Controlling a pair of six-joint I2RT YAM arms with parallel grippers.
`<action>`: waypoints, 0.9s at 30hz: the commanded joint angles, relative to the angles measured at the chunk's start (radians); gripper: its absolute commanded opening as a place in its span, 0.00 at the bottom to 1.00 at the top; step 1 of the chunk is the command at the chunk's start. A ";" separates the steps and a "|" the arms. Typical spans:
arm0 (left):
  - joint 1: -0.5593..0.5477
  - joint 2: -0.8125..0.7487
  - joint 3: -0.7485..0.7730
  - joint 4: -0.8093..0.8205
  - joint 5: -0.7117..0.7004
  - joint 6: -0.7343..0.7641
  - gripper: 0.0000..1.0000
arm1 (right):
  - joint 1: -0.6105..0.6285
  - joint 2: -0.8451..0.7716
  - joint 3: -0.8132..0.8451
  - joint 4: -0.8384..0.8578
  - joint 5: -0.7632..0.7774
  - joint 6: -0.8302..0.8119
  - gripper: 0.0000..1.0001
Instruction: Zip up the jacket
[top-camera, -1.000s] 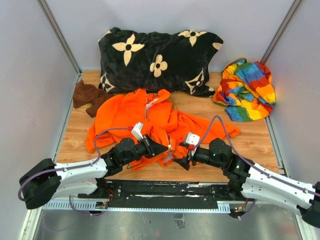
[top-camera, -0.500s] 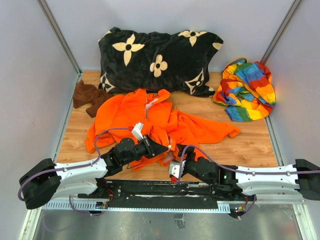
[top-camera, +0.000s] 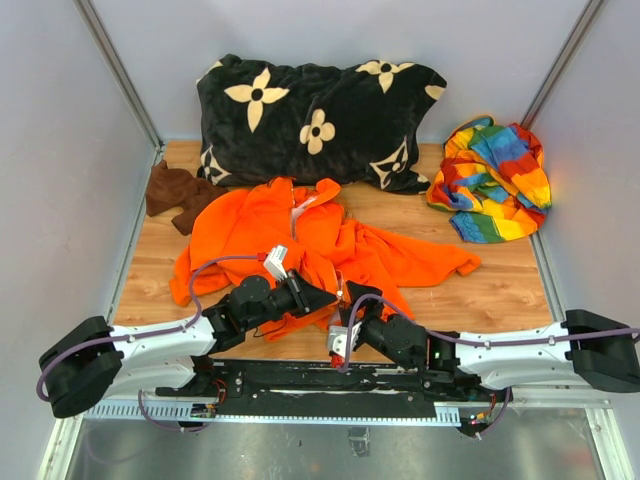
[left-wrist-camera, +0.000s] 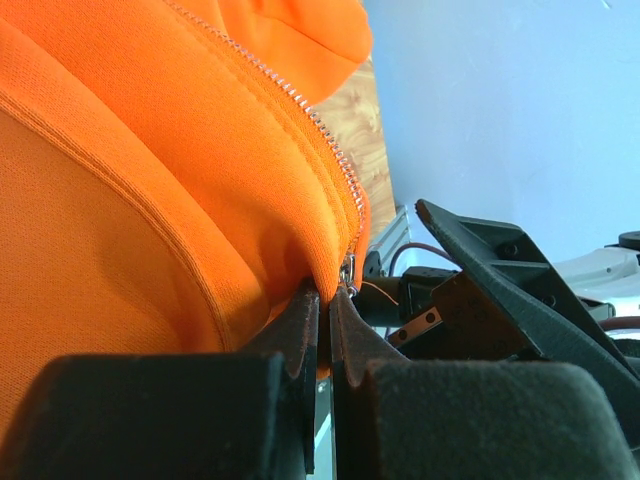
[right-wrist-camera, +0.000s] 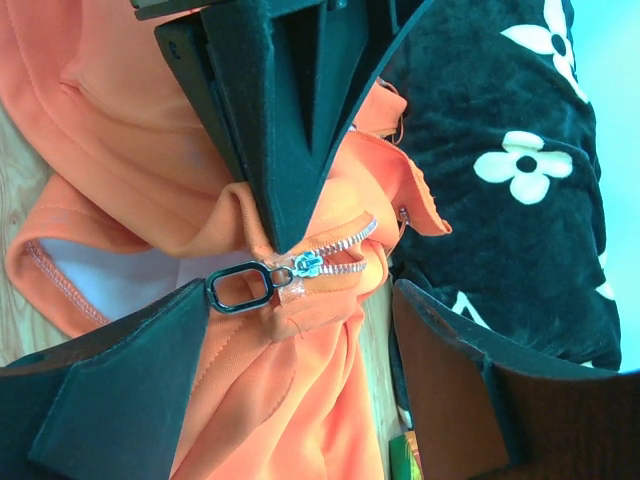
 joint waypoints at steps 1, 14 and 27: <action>0.002 0.007 0.037 0.049 0.018 -0.001 0.00 | 0.019 0.034 -0.004 0.086 0.028 -0.032 0.73; 0.001 0.015 0.038 0.050 0.022 0.000 0.00 | 0.020 -0.029 -0.007 0.060 0.026 -0.001 0.61; 0.001 0.021 0.035 0.050 0.024 0.004 0.00 | 0.020 -0.119 0.055 -0.145 -0.071 0.103 0.43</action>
